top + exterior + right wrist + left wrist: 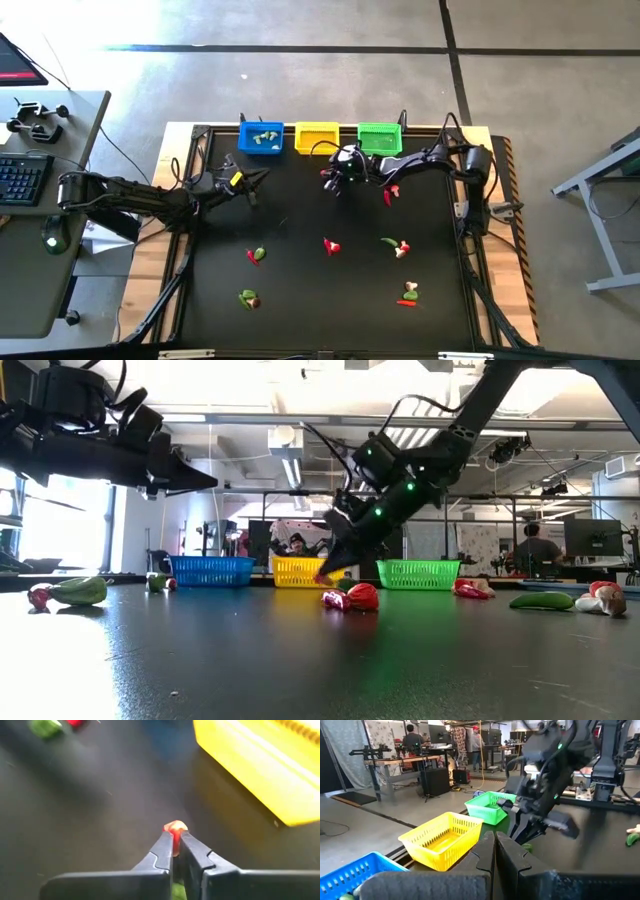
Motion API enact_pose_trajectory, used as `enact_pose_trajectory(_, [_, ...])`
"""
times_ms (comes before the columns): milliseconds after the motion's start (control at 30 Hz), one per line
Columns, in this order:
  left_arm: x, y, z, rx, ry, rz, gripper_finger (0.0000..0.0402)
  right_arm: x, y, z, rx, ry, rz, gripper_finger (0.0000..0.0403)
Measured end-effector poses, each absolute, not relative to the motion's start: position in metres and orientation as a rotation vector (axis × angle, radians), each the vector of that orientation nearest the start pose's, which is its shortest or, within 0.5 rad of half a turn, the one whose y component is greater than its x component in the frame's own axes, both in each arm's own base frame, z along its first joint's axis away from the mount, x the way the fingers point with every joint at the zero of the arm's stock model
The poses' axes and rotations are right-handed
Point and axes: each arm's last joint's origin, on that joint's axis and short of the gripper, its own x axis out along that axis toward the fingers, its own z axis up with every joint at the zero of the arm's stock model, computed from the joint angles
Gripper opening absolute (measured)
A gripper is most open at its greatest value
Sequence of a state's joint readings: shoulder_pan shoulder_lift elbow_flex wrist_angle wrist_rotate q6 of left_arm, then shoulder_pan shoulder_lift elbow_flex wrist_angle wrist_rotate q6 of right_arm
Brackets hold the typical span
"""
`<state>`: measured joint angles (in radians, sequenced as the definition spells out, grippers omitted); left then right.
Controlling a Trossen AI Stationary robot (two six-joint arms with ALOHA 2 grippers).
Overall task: Sort produce into baskets
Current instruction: Put the red mushroom into the blue bin
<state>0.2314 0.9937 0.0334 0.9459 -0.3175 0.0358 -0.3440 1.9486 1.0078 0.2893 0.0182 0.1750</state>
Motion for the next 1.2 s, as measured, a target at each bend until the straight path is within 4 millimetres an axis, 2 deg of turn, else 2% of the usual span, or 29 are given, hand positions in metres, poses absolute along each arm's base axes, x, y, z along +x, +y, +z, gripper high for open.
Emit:
enact_pose_trajectory(133, [0.154,0.046,0.157,0.068,0.029,0.553,0.0000,0.386,-0.119,0.150,0.258,0.522,-0.331,0.0003])
enact_pose_trajectory(200, [0.154,0.046,0.158,0.079,0.022,0.553,0.0000,0.405,-0.111,0.160,0.240,0.462,-0.291,0.0003])
enact_pose_trajectory(300, [0.154,0.046,0.160,0.079,0.002,0.547,0.0000,0.435,-0.100,0.158,0.191,0.449,-0.247,0.0003])
enact_pose_trajectory(400, [0.154,0.045,0.161,0.077,-0.003,0.539,0.0000,0.464,-0.099,0.158,0.164,0.415,-0.257,0.0002])
enact_pose_trajectory(567, [0.150,0.044,0.158,0.069,-0.012,0.531,0.0000,0.498,-0.119,0.170,0.127,0.309,-0.418,0.0002])
enact_pose_trajectory(767, [0.148,0.044,0.161,0.078,-0.028,0.526,0.0000,0.522,-0.154,0.185,0.164,0.246,-0.478,0.0002])
enact_pose_trajectory(1067, [0.146,0.047,0.158,0.069,0.010,0.648,0.0000,0.538,-0.189,0.170,0.255,0.293,-0.506,0.0002])
enact_pose_trajectory(1200, [0.148,0.044,0.160,0.068,-0.017,0.563,0.0000,0.533,-0.206,0.151,0.288,0.341,-0.597,0.0007])
